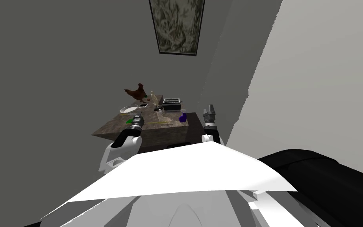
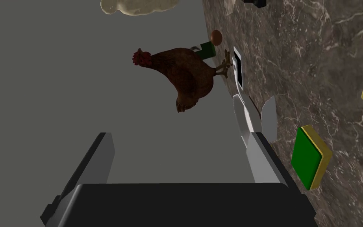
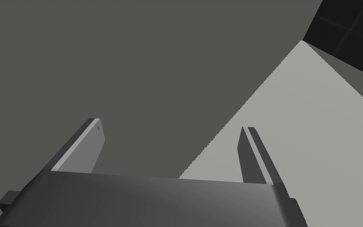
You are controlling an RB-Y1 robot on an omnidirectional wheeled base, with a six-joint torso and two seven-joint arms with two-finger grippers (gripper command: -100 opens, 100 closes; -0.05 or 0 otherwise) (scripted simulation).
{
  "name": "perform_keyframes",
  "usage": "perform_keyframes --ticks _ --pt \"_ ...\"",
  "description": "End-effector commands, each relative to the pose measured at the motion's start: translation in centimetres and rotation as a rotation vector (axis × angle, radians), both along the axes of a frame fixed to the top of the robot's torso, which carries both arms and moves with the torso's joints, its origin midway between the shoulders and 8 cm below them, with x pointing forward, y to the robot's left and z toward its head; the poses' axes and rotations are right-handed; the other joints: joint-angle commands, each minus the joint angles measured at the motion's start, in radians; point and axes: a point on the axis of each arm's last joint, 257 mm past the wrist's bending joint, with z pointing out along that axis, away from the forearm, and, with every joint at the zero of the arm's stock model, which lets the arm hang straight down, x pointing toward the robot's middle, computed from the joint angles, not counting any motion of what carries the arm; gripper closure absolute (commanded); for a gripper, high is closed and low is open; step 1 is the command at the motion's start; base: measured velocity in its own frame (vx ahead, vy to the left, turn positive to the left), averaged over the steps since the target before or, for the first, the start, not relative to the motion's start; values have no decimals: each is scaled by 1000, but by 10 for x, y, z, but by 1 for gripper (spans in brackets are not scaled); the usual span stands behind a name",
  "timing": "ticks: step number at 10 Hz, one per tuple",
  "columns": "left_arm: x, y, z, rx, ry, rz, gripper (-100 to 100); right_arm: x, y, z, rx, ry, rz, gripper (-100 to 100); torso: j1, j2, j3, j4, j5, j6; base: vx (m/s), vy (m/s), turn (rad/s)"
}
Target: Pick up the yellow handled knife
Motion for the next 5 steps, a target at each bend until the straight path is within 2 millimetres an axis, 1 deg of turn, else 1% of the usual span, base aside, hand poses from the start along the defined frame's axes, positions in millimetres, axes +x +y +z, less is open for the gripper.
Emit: perform_keyframes --ticks 1,2,3,4,5 --pt "0 7 -14 -9 50 20 -100 0 0 0 0 0 0 0 0 0 0 0 0 0 34 -35 -28" --pt "-1 7 -18 -12 65 22 -100 0 0 0 0 0 0 0 0 -1 0 0 0 0 29 -29 -8" --pt "-1 11 -26 -20 95 35 -100 0 0 0 0 0 0 0 0 0 0 0 0 0 24 -26 -15" --pt "-2 11 -29 -21 105 37 -100 0 0 0 0 0 0 0 0 0 0 0 0 0 19 -22 -9" --pt "-2 15 -38 -31 139 50 -100 0 0 0 0 0 0 0 0 0 0 0 0 0 23 -26 -18"
